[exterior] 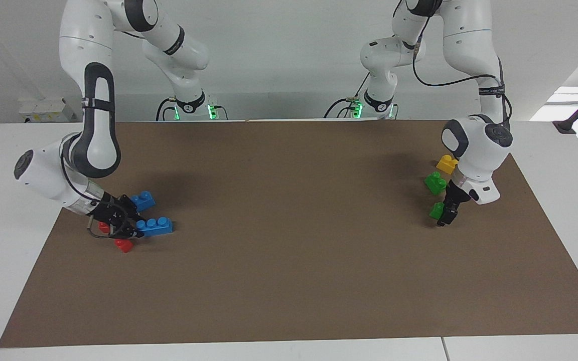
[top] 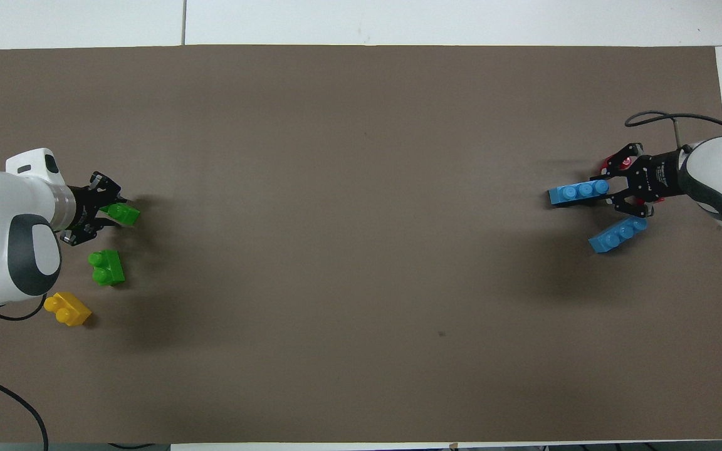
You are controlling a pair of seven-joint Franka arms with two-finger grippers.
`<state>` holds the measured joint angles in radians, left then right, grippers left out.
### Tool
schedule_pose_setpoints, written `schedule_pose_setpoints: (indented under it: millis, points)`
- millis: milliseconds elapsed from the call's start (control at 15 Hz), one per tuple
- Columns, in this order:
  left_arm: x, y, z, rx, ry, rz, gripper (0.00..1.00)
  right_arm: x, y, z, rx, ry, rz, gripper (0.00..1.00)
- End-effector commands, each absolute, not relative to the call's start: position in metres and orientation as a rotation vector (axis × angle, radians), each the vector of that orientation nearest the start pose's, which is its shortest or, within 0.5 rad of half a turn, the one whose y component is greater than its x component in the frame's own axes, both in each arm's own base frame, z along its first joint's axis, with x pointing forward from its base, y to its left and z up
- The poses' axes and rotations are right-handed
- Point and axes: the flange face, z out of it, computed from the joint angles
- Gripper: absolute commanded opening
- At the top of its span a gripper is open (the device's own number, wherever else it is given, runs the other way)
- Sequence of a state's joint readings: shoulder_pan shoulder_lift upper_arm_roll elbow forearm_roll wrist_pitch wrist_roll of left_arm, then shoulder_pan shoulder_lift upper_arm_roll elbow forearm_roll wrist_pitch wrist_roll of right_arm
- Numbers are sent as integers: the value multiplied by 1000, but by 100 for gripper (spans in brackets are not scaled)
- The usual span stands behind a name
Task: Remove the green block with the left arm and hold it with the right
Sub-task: 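Release the green brick with the left gripper while the right gripper releases blue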
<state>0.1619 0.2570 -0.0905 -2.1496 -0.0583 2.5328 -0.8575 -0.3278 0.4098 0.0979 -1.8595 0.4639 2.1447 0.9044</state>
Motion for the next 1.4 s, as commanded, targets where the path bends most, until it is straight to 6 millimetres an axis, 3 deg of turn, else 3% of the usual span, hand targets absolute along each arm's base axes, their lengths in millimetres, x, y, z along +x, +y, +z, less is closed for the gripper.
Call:
schedule_pose_setpoints:
  millis: [0,333,467,733,867,933,1067,1333]
  points:
    - [582,42,308,-2855,-1519,-110,100,611,-121,322,-2142,1762,318,99]
    - [588,40,368,-2847,-1489,-4,100,607,-114,389,-2162,1702,286,100]
    - [587,36,393,-2850,-1473,15,100,607,-117,426,-2181,1663,267,100]
    - [577,25,450,-2887,-1398,-26,100,602,-115,503,-2416,1488,73,100]
    - [575,5,484,-2966,-1225,-74,100,594,-106,544,-2539,1365,-17,100]
    - [572,4,502,-2991,-1161,-101,100,592,-93,566,-2604,1258,-54,100]
    - [567,2,533,-3049,-969,-105,100,580,-87,601,-2721,1072,-92,100]
    - [563,-14,569,-3072,-347,-91,100,555,-58,638,-2917,653,-121,100]
